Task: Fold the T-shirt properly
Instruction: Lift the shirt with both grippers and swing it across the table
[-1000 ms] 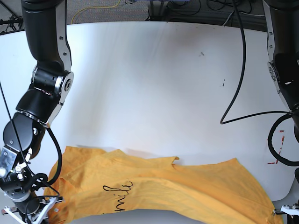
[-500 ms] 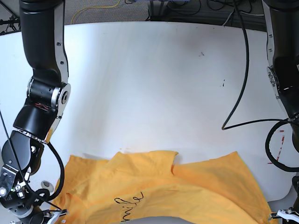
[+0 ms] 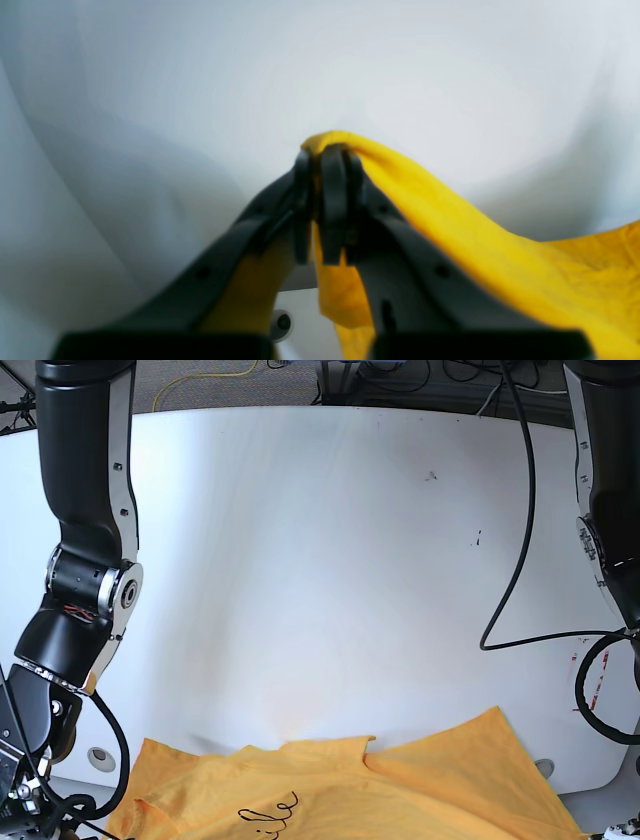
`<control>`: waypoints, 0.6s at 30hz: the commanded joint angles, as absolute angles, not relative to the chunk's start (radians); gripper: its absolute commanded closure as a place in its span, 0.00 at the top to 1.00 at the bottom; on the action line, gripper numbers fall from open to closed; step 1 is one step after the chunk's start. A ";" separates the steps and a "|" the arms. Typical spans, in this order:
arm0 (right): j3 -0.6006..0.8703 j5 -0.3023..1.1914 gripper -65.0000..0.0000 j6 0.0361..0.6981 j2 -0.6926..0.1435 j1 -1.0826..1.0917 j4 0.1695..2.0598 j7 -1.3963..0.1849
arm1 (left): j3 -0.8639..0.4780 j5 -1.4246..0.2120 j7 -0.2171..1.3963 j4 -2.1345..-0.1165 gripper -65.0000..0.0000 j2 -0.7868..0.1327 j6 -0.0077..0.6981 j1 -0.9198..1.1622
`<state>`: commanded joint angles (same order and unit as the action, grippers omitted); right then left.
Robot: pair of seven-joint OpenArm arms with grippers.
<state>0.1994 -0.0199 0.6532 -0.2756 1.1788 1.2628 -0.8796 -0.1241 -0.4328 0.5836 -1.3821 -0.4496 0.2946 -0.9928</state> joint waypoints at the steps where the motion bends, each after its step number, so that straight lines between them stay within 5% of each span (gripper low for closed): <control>1: 0.197 -0.020 0.00 0.654 -0.277 1.176 1.263 -0.881 | -0.123 -0.433 0.583 -1.383 0.01 -0.450 0.294 -0.990; 18: 0.182 -0.030 0.01 0.661 -0.267 1.052 1.315 -0.914 | -0.139 -0.440 0.574 -1.391 0.01 -0.454 0.292 -0.908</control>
